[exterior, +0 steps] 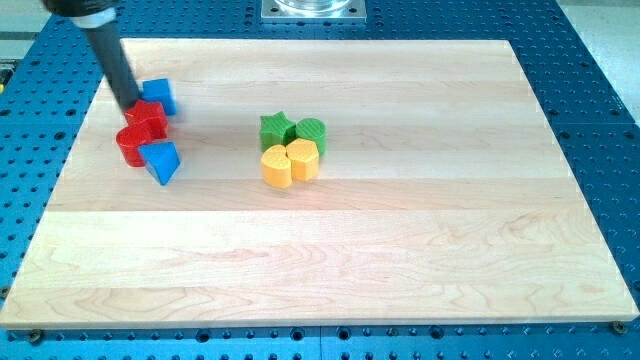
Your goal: Adjust the blue blocks and red blocks in vertical line
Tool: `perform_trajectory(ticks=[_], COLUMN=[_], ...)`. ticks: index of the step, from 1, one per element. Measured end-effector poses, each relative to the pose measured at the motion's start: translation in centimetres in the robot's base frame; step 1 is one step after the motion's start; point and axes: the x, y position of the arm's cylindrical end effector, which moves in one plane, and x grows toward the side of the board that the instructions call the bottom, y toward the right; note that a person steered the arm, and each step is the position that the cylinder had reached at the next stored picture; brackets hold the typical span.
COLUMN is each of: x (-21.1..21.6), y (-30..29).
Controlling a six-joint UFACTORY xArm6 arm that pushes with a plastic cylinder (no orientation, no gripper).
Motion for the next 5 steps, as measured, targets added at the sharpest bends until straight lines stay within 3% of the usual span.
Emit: perform_trajectory(ticks=[1, 2, 5], x=[-1.8, 3.0, 9.4], y=[-1.4, -5.5, -2.8])
